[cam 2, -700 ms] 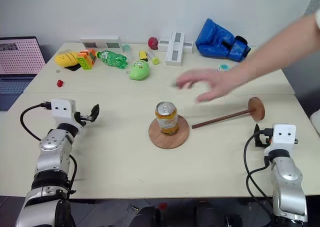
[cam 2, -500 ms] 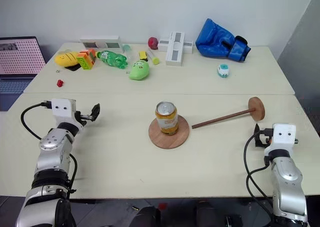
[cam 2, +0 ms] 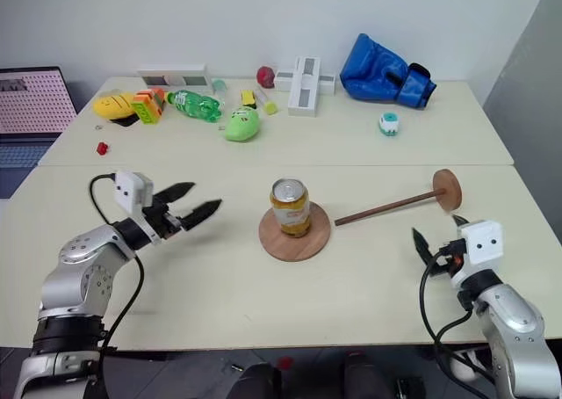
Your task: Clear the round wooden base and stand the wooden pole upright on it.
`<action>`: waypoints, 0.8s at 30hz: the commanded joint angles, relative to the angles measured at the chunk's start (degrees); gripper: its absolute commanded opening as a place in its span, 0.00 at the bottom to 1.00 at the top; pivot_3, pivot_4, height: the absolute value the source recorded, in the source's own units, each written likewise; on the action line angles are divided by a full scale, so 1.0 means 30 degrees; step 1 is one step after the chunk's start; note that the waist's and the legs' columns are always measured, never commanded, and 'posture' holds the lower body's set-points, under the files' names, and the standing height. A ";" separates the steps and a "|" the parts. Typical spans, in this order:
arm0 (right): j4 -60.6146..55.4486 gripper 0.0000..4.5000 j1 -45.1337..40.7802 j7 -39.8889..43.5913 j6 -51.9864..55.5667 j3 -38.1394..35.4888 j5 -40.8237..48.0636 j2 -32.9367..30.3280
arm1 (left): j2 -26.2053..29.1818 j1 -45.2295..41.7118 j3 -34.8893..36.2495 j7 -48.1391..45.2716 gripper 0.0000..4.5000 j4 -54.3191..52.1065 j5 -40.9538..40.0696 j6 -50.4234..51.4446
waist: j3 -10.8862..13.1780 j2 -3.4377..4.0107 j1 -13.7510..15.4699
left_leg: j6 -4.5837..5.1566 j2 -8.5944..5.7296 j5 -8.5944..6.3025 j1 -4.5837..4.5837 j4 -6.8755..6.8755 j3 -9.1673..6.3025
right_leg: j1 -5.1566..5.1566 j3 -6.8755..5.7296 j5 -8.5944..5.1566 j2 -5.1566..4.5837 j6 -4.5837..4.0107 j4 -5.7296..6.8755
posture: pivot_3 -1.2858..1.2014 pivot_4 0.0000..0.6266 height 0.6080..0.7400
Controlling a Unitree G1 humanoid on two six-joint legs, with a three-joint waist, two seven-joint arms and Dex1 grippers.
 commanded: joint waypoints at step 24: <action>-0.2915 1.00 0.0250 0.3630 -0.0810 0.2722 0.1195 -0.1964 | -0.5408 -0.4095 -0.4743 -0.1961 1.00 0.5522 0.3437 -0.5049 | 0.0002 -0.0012 0.0324 | 0.0019 -0.0038 -0.0012 -0.0034 0.0102 -0.0034 | 0.0037 -0.0039 0.0000 0.0000 0.0003 -0.0022 | 0.52 0.24 1.00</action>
